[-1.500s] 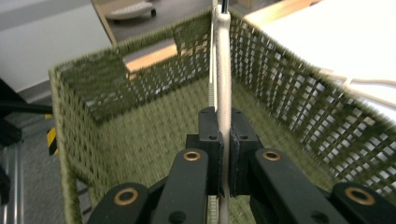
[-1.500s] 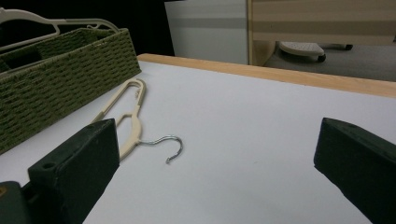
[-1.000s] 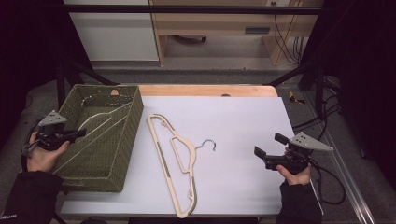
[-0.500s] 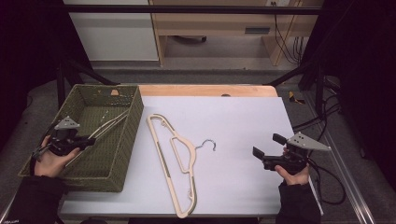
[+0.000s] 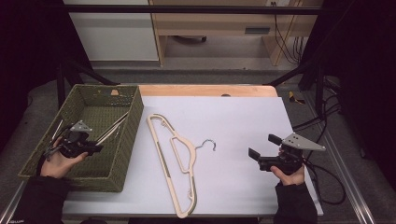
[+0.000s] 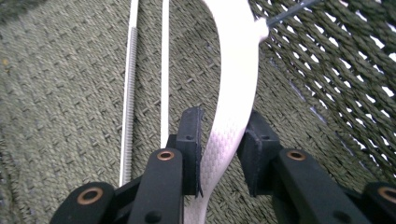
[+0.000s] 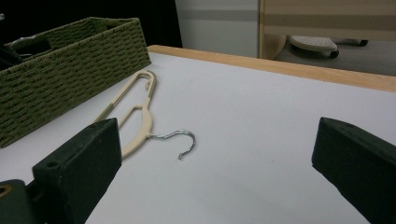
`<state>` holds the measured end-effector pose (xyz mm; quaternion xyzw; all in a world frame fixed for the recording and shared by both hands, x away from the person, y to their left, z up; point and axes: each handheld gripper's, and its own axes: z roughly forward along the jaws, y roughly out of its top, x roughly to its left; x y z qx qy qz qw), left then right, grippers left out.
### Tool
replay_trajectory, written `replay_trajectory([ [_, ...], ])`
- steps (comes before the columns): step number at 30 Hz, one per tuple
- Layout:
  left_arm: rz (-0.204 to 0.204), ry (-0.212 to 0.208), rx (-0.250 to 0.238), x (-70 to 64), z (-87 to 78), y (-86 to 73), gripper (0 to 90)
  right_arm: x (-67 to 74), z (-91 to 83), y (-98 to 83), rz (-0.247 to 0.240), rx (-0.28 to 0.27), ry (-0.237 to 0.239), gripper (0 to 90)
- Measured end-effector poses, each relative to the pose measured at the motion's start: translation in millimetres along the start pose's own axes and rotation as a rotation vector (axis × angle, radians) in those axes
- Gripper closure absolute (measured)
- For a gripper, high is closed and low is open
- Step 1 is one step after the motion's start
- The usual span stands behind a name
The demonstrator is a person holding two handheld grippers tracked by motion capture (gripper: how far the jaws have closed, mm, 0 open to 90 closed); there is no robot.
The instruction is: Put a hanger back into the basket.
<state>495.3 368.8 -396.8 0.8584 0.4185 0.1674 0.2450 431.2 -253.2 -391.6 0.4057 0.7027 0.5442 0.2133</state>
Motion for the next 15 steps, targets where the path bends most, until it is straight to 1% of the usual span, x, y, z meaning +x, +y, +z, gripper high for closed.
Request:
replay_trajectory([
  [1, 0.010, -0.008, 0.004, 0.0, 0.7, 0.3, 70.1, 0.0, 0.0, 0.0, 0.000, 0.000, 0.000, 2.0],
  [2, 0.011, -0.013, 0.011, -0.8, 1.4, 0.5, 69.7, 1.0, 0.8, 0.2, 0.003, 0.000, 0.001, 2.0],
  [3, 0.019, -0.014, 0.010, -1.1, 2.3, 0.7, 69.5, 1.6, 1.0, 0.1, 0.003, 0.006, 0.001, 2.0],
  [4, 0.015, -0.016, 0.012, -1.9, 2.9, 0.8, 69.5, 2.1, 2.0, 0.1, 0.001, 0.002, 0.002, 1.9],
  [6, 0.024, -0.017, 0.013, -2.0, 3.3, 0.9, 69.0, 2.8, 2.4, 0.1, -0.002, 0.006, 0.002, 1.9],
  [7, 0.021, -0.020, 0.010, -2.2, 3.2, 0.6, 68.3, 3.5, 2.3, 0.4, 0.005, 0.005, 0.008, 2.0],
  [10, 0.021, -0.019, 0.000, -2.1, 2.2, 0.6, 64.8, 3.6, 1.5, 0.8, -0.008, 0.005, 0.004, 2.0],
  [12, 0.022, -0.017, -0.002, -1.7, 1.5, 0.6, 63.4, 4.4, 1.3, 1.3, -0.004, 0.000, 0.011, 1.9],
  [15, 0.019, -0.025, -0.014, -2.1, 1.1, 0.3, 61.9, 4.5, 1.3, 1.5, -0.004, -0.001, 0.007, 2.0],
])
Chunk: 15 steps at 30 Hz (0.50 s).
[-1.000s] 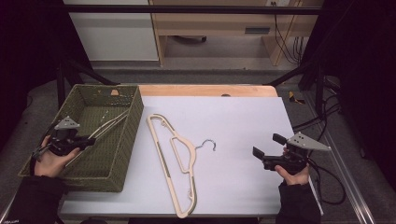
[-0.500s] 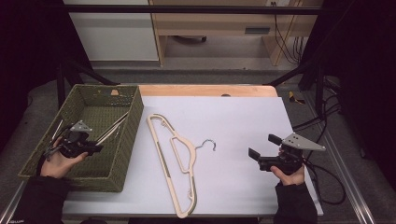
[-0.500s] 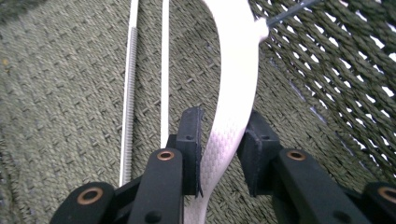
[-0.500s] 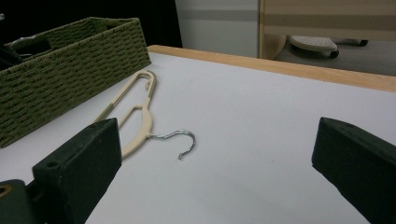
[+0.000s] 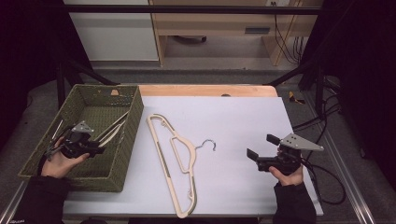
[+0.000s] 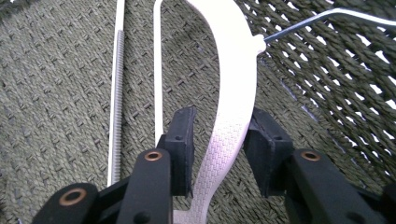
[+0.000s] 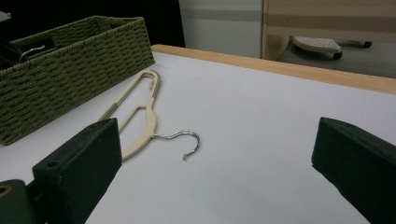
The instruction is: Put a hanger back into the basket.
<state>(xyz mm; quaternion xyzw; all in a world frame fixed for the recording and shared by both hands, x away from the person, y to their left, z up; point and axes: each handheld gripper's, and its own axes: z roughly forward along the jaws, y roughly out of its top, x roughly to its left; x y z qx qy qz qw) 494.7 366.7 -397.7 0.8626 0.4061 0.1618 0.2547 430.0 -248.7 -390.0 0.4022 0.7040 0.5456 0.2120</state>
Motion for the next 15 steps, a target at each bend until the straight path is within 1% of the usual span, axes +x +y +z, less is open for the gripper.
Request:
replay_trajectory([
  [1, -0.002, 0.000, -0.003, -0.5, -0.6, -0.2, 60.1, 0.4, -0.1, 0.1, 0.002, 0.001, 0.000, 1.9],
  [2, -0.004, -0.003, -0.010, -0.7, -1.3, -0.4, 60.1, 0.4, -0.1, 0.1, 0.002, 0.001, 0.000, 1.9],
  [3, 0.000, -0.005, -0.018, 0.2, -2.6, -0.5, 59.1, 0.5, -0.1, 0.3, 0.001, 0.001, 0.000, 1.9],
  [5, -0.013, -0.006, -0.035, 1.4, -5.9, -0.9, 56.9, 0.6, 0.0, 0.5, -0.003, -0.001, -0.003, 2.0],
  [7, -0.021, -0.003, -0.064, 3.2, -10.0, -1.7, 54.1, 1.1, -0.2, 0.9, -0.005, -0.002, -0.002, 2.0],
  [8, -0.021, 0.002, -0.071, 4.5, -12.7, -1.8, 50.1, 1.6, -0.8, 1.1, -0.011, 0.004, 0.000, 2.0],
  [9, -0.033, 0.005, -0.086, 4.8, -14.7, -2.1, 50.1, 1.6, -0.8, 1.1, -0.011, 0.004, 0.000, 2.0],
  [10, -0.033, 0.008, -0.097, 5.8, -17.2, -2.5, 48.5, 2.2, -0.7, 1.3, -0.011, 0.002, 0.001, 2.0],
  [12, -0.054, 0.015, -0.136, 6.0, -21.2, -3.3, 45.0, 2.9, -0.4, 1.9, -0.014, -0.002, 0.003, 2.0],
  [14, -0.064, 0.021, -0.169, 5.8, -25.8, -3.6, 41.0, 4.5, -0.3, 2.6, -0.016, -0.004, 0.005, 2.1],
  [15, -0.074, 0.028, -0.193, 4.7, -28.0, -3.5, 39.0, 5.7, 0.3, 3.1, -0.015, -0.010, 0.004, 2.2],
])
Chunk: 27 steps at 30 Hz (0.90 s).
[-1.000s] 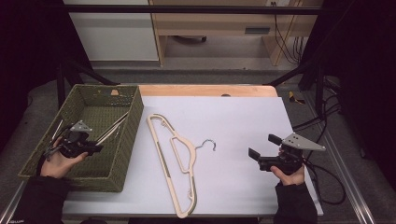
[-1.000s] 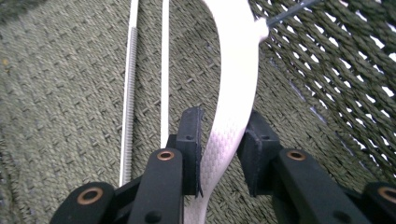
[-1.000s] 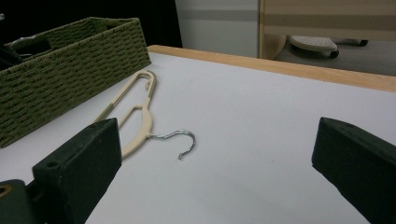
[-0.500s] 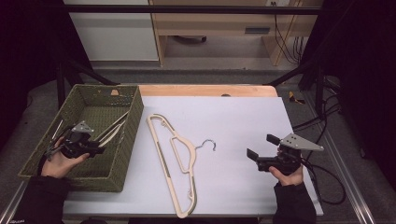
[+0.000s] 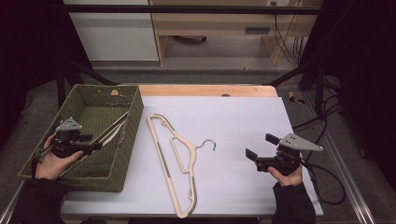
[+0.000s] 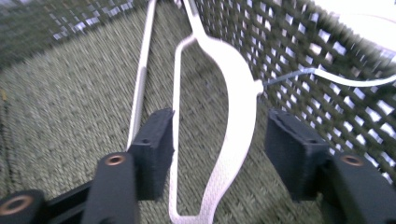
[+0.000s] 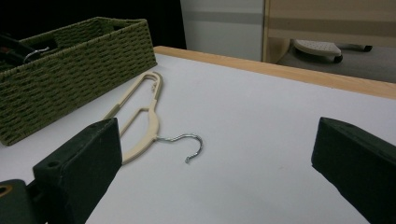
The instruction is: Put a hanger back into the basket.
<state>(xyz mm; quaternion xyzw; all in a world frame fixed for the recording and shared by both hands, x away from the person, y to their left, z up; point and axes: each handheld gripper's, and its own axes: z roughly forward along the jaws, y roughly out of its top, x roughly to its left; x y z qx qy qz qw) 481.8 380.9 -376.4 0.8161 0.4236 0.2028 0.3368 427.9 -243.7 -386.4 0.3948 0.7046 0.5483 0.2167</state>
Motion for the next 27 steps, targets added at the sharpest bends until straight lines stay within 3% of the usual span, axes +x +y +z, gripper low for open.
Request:
replay_trajectory([
  [6, -0.016, 0.014, -0.165, -13.5, -19.0, 8.4, 25.9, 7.0, 3.5, 2.0, -0.014, 0.004, 0.003, 2.2],
  [9, -0.007, 0.001, -0.234, -23.2, -27.6, 15.5, 21.8, 8.2, 4.1, 2.2, -0.015, 0.008, 0.008, 2.2],
  [11, -0.002, -0.004, -0.276, -32.0, -30.8, 21.2, 14.2, 8.8, 5.3, 2.0, -0.011, 0.007, 0.010, 2.2],
  [12, 0.005, -0.024, -0.307, -41.5, -32.9, 27.3, 12.4, 8.7, 5.6, 1.9, -0.012, 0.007, 0.009, 2.2],
  [16, 0.029, -0.038, -0.345, -57.5, -34.8, 37.0, 6.9, 8.7, 5.8, 1.7, -0.011, 0.006, 0.009, 2.2],
  [22, 0.041, -0.086, -0.457, -89.8, -35.2, 54.3, 5.4, 9.0, 6.2, 1.4, -0.011, 0.006, 0.009, 2.2],
  [27, 0.048, -0.127, -0.489, -112.4, -24.9, 65.5, 5.4, 9.9, 6.6, 0.7, -0.015, 0.010, 0.016, 2.2],
])
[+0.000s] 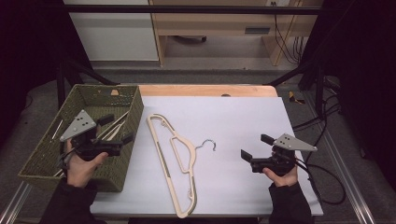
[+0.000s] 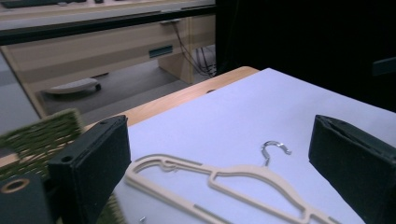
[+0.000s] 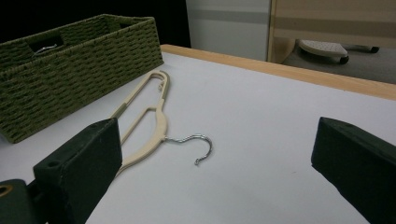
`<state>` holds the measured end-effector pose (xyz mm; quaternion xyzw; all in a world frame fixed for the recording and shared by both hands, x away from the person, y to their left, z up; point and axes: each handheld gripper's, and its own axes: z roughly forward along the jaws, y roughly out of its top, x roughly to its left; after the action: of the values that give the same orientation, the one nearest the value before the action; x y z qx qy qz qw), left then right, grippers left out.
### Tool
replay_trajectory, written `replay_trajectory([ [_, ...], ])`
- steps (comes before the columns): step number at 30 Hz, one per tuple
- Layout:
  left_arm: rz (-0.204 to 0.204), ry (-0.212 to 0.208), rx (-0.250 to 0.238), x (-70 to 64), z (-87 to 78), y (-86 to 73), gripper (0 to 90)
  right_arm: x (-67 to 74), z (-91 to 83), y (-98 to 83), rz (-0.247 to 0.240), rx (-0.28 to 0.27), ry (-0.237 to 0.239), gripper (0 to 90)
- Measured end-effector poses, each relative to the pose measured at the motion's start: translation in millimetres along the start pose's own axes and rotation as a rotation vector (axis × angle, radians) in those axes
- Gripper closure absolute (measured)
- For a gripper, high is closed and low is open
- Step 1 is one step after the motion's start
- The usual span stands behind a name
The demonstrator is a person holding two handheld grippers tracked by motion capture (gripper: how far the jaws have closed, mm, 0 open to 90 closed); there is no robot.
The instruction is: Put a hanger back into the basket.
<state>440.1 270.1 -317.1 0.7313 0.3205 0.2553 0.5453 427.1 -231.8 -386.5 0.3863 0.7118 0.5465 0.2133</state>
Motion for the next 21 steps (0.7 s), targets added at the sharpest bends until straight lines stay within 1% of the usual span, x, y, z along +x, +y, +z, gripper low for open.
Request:
replay_trajectory([
  [1, 0.014, -0.019, 0.006, -7.3, 7.1, 2.2, 5.3, 0.0, -0.3, 0.1, 0.002, -0.001, 0.003, 2.2],
  [2, 0.014, -0.019, 0.006, -7.3, 7.1, 2.2, 5.3, 0.0, -0.3, 0.1, 0.002, -0.001, 0.003, 2.2],
  [3, 0.023, -0.028, 0.011, -10.7, 10.7, 3.3, 5.3, -0.2, -0.4, 0.1, 0.002, 0.000, 0.001, 2.2],
  [6, 0.031, -0.051, 0.018, -19.7, 22.9, 4.9, 5.3, -0.7, -0.9, -0.4, 0.001, 0.005, 0.000, 2.2],
  [12, 0.049, -0.080, 0.038, -31.6, 45.2, 3.1, 5.4, -0.3, -0.3, -0.8, 0.002, 0.005, -0.003, 2.2],
  [16, 0.040, -0.098, 0.061, -36.4, 59.6, 0.3, 5.8, 0.0, -0.7, -0.9, 0.001, 0.006, -0.001, 2.2],
  [21, 0.035, -0.128, 0.074, -42.4, 78.4, -1.1, 7.3, -0.3, -0.1, -0.9, 0.004, 0.012, 0.001, 2.2],
])
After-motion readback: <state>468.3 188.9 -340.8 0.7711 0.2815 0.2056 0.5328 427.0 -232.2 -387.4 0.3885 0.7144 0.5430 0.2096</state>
